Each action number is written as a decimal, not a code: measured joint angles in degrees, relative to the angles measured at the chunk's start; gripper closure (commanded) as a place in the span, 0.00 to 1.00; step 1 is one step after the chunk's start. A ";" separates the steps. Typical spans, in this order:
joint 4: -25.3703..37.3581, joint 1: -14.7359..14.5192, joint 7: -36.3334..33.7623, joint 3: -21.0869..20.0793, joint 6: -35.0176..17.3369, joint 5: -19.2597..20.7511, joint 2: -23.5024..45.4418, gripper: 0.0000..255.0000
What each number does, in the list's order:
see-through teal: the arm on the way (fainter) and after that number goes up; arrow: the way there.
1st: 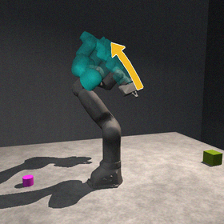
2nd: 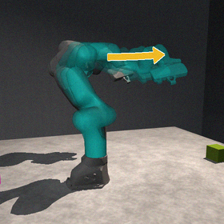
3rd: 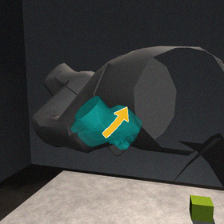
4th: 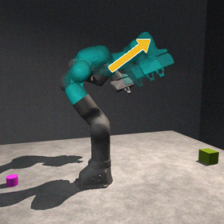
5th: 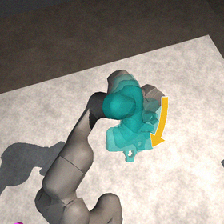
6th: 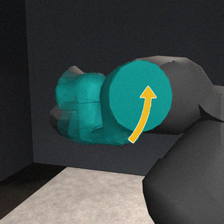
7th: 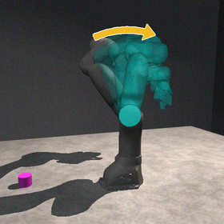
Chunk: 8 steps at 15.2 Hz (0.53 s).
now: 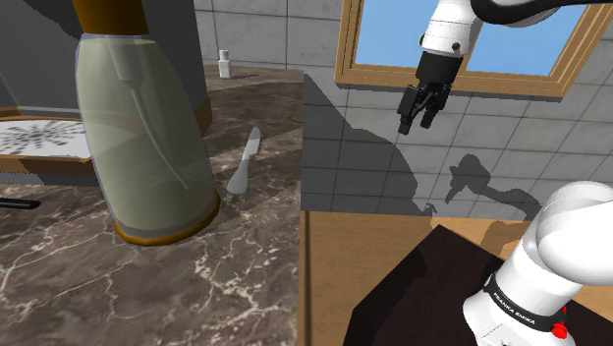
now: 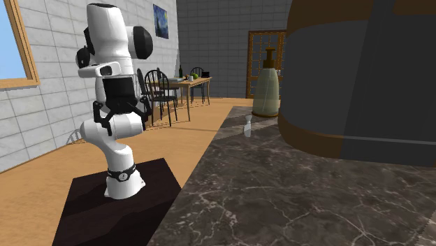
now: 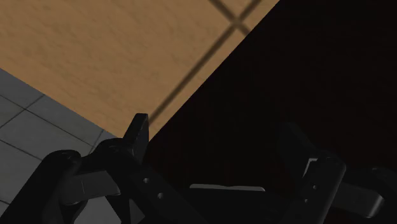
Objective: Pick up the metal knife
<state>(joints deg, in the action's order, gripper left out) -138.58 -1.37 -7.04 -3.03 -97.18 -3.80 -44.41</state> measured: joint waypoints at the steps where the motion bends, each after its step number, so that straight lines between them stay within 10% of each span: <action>1: 0.00 0.00 0.00 0.00 0.00 0.00 0.00 0.00; 8: 4.36 -0.80 -14.13 -7.81 1.49 -6.64 3.85 0.00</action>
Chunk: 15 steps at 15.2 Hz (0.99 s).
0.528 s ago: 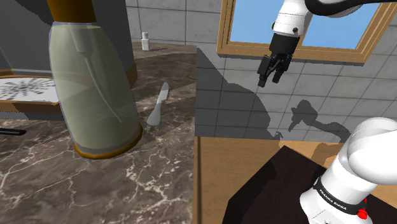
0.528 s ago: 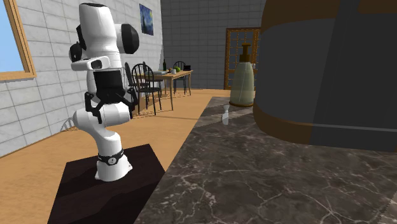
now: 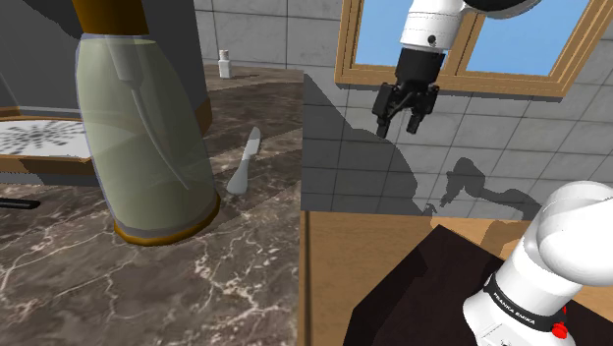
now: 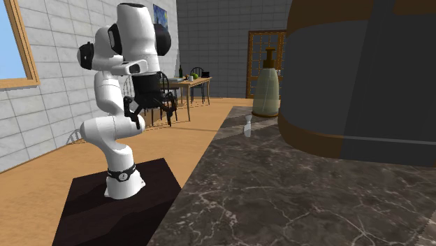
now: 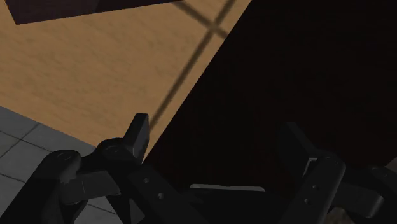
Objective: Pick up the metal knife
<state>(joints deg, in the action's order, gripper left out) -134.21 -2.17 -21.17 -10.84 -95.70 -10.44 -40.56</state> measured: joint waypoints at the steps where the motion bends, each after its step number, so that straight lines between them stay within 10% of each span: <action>1: 0.80 -0.03 -2.26 -1.22 -0.14 -0.98 1.00 0.00; 15: 21.32 1.86 -35.65 -17.87 -1.92 -7.99 21.58 0.00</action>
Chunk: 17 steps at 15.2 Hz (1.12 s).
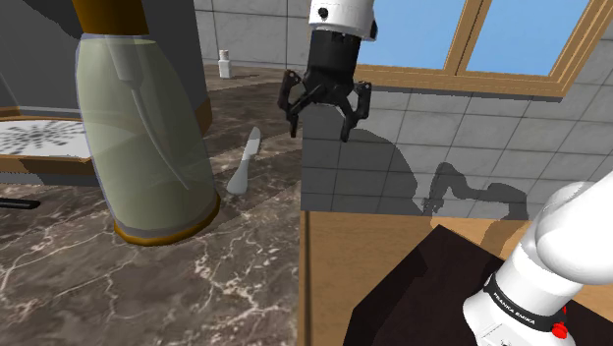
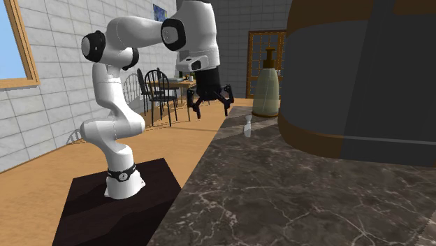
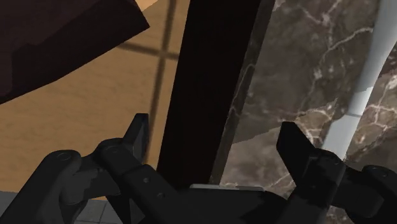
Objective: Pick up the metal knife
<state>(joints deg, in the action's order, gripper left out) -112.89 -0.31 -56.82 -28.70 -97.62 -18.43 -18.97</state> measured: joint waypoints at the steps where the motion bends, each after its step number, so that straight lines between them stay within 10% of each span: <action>1: 2.04 0.07 -2.74 -1.23 -0.08 0.14 1.86 0.00; 9: 20.86 -1.27 -23.76 -8.81 -0.71 6.99 20.71 0.00; 17: 16.55 -1.45 -24.08 -8.91 -5.80 7.07 21.58 0.00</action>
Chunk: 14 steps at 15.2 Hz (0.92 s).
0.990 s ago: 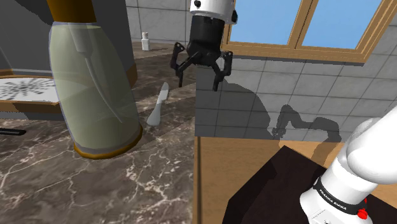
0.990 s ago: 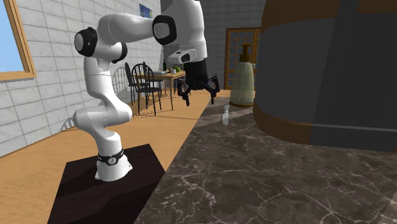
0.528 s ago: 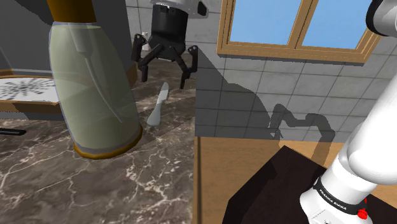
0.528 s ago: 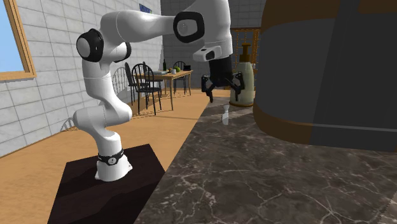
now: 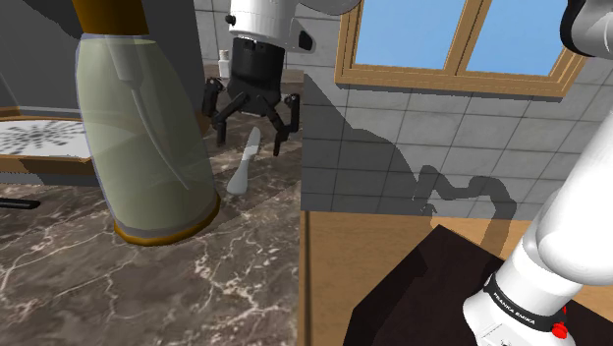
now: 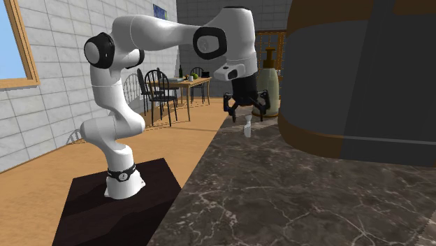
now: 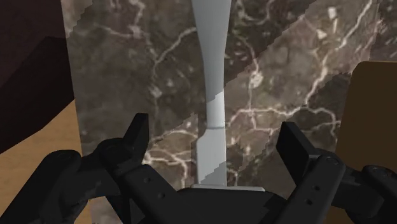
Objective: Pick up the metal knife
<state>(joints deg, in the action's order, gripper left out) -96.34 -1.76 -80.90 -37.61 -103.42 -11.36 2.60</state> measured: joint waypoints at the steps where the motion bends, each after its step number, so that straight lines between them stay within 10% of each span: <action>1: -0.39 0.03 0.11 0.02 -0.29 -0.08 -0.11 1.00; 14: 1.13 0.00 -0.20 0.00 0.98 0.08 0.01 1.00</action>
<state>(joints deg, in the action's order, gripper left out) -95.20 -1.76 -81.10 -37.61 -102.45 -11.27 2.61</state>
